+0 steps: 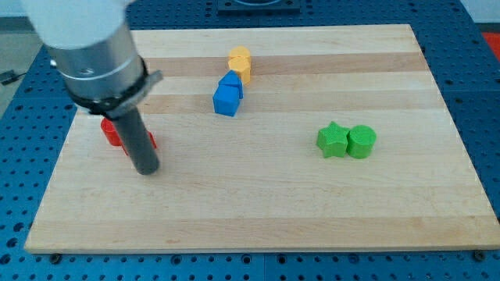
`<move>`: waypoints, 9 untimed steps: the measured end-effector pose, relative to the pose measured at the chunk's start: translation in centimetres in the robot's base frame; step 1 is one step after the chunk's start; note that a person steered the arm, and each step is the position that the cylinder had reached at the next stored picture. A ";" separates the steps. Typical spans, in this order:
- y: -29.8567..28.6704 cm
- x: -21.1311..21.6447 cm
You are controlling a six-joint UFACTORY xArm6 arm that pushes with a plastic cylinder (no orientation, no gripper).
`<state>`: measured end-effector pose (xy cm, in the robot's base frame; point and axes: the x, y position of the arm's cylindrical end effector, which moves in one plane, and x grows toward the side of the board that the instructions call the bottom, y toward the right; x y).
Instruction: Place the red star along with red circle horizontally towards blue cube
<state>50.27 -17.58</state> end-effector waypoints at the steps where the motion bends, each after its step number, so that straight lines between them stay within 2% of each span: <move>1: -3.3 -2.4; 3: -10.4 -6.6; 4: -11.4 -6.8; 5: -11.4 -6.8; 6: -11.3 -3.1; 7: -9.9 1.1; 8: -4.8 1.7; 9: 0.5 -0.9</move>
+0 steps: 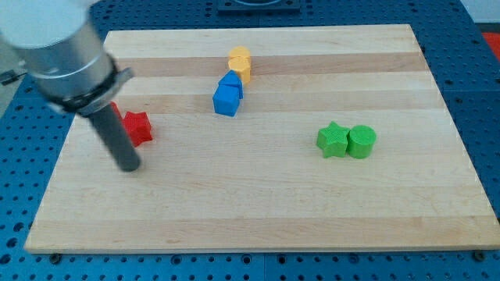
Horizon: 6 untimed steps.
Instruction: Place the red star along with red circle horizontally towards blue cube
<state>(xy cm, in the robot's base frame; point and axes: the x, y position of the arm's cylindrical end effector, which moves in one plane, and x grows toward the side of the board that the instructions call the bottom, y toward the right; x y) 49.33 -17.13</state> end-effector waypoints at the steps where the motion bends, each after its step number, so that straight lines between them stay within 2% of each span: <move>1: 4.0 -3.7; 3: 3.9 -4.8; 6: -2.7 -4.0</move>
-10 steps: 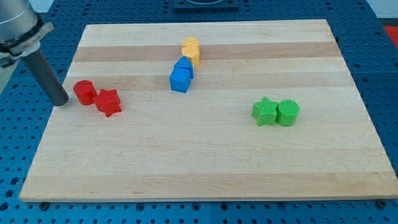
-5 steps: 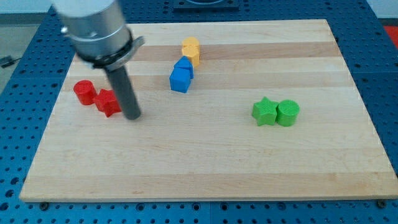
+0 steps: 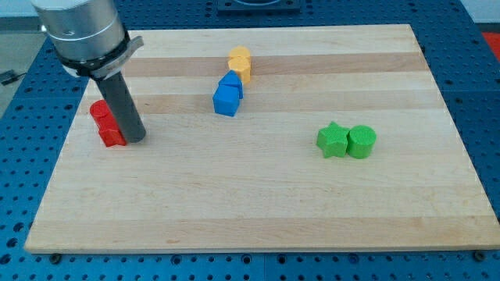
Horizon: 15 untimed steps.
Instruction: Place the red star along with red circle horizontally towards blue cube
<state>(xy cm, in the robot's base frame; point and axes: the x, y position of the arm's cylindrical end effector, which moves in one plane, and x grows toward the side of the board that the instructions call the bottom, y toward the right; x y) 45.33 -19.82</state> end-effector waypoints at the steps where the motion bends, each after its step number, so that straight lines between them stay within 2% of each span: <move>1: -0.5 0.0; 3: -1.2 4.9; 4: -3.4 6.0; 8: -7.4 -3.1; 9: -7.4 -2.8; 11: -5.5 4.2; 12: -2.8 4.2; 13: -2.8 3.3; 15: -2.9 -0.7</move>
<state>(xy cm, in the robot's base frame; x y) 44.58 -22.72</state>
